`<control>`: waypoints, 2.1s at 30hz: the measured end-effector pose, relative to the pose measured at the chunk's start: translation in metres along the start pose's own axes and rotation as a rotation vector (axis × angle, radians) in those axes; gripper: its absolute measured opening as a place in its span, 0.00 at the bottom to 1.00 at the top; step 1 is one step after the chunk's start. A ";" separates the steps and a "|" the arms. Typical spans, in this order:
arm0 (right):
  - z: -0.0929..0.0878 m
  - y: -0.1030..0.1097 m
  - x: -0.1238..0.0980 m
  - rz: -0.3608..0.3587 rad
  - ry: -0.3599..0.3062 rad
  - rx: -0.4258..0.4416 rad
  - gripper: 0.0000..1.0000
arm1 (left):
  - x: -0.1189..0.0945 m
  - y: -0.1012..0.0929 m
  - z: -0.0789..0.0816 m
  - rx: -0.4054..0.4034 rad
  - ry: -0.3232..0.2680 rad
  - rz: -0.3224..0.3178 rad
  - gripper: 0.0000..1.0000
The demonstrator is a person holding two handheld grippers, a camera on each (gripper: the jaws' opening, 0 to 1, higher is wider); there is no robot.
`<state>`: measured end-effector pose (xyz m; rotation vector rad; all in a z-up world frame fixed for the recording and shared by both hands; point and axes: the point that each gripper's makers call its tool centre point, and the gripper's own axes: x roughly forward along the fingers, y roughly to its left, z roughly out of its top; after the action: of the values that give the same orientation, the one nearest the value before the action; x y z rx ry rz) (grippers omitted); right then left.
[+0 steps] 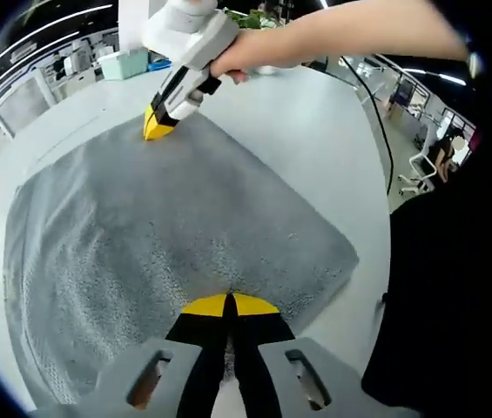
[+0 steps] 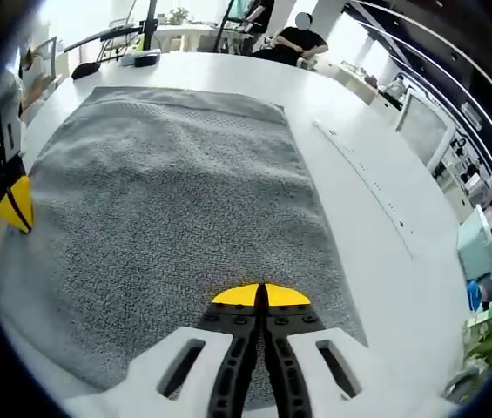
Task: Fold the towel on the table until its edges align and the towel forms a compact rectangular stack.
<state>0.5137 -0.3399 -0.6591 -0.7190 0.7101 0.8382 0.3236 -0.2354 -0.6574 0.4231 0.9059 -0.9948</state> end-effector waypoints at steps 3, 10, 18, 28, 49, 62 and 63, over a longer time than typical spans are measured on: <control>-0.006 0.003 -0.005 -0.021 -0.015 0.007 0.00 | -0.002 0.002 -0.002 0.002 0.003 0.014 0.01; -0.013 0.004 -0.011 -0.008 -0.040 0.047 0.00 | -0.004 0.006 -0.006 -0.027 0.014 0.022 0.01; -0.015 0.011 -0.014 0.002 -0.046 -0.058 0.00 | -0.005 0.007 -0.009 -0.073 0.029 0.001 0.01; -0.016 0.014 -0.017 -0.030 -0.087 -0.009 0.00 | -0.006 0.005 -0.010 -0.041 0.009 -0.012 0.01; -0.025 0.030 -0.031 -0.096 -0.213 0.170 0.00 | -0.014 0.009 -0.022 -0.073 0.052 -0.008 0.01; -0.034 0.035 -0.039 -0.165 -0.244 0.242 0.00 | -0.014 0.009 -0.022 0.014 0.051 0.010 0.01; -0.035 0.036 -0.041 -0.176 -0.245 0.251 0.00 | -0.014 0.009 -0.022 0.015 0.048 0.012 0.01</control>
<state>0.4547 -0.3668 -0.6568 -0.4366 0.5116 0.6481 0.3181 -0.2088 -0.6597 0.4666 0.9388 -0.9847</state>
